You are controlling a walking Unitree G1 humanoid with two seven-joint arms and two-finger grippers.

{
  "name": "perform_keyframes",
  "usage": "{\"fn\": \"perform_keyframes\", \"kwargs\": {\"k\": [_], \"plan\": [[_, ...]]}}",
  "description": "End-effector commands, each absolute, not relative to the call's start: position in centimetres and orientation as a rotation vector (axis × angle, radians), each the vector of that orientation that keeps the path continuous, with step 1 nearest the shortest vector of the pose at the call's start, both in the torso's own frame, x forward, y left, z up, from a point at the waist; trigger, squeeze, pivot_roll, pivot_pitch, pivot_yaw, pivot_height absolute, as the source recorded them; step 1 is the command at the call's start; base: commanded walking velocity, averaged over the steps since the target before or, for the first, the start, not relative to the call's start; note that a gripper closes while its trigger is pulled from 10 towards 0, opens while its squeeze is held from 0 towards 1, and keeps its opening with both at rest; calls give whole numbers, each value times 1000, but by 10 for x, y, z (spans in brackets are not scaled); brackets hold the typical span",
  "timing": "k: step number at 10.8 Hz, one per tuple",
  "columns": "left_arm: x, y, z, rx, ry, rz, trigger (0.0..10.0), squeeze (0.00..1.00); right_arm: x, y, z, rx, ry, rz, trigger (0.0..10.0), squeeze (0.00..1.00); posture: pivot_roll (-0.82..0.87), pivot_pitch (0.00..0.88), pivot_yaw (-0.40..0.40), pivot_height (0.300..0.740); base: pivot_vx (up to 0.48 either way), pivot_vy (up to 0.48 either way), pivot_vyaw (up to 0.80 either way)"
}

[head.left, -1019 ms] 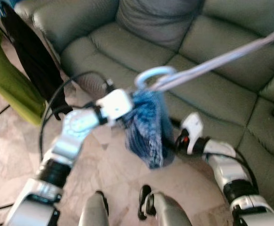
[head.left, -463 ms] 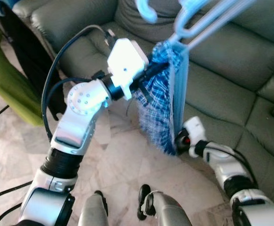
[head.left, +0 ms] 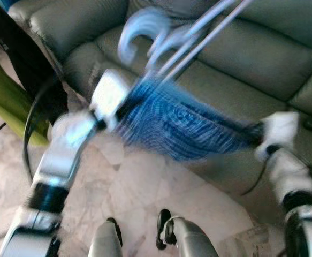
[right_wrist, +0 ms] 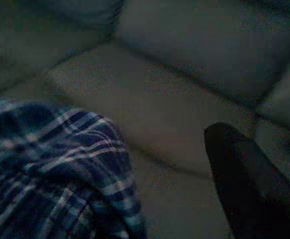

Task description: Hang hanger

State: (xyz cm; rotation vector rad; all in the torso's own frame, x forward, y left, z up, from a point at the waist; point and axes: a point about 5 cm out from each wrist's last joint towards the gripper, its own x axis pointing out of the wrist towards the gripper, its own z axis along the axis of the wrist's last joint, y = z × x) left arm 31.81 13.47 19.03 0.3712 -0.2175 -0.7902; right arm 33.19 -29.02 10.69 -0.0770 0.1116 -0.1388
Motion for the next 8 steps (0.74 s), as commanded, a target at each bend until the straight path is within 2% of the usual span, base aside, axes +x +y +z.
{"fn": "perform_keyframes", "kwargs": {"k": [1, 2, 3, 4, 6, 8], "plan": [[310, 171, 160, 385, -97, -759, 0, 0, 330, -324, 137, 1, -23, -339, 0, 0, -24, 213, -46, 740, 0, 0, 0], [304, 181, 140, 358, -14, -775, 0, 0, 335, -327, 156, 6, -92, -373, 0, 0, -22, 208, -50, 740, 0, 0, 0], [296, 179, 132, 235, 4, -823, 0, 0, 344, -323, 170, 26, -135, -374, 0, 0, -23, 203, -53, 740, 0, 0, 0], [283, 163, 131, 116, 43, -943, 0, 0, 348, -319, 174, 19, -142, -359, 0, 0, -21, 201, -54, 740, 0, 0, 0], [260, 147, 108, 161, 144, -1143, 0, 0, 351, -314, 175, 24, -150, -356, 0, 0, -19, 202, -47, 740, 0, 0, 0], [260, 141, 108, 51, 133, -1180, 0, 0, 351, -310, 168, 30, -133, -339, 0, 0, -25, 203, -46, 740, 0, 0, 0]]}}
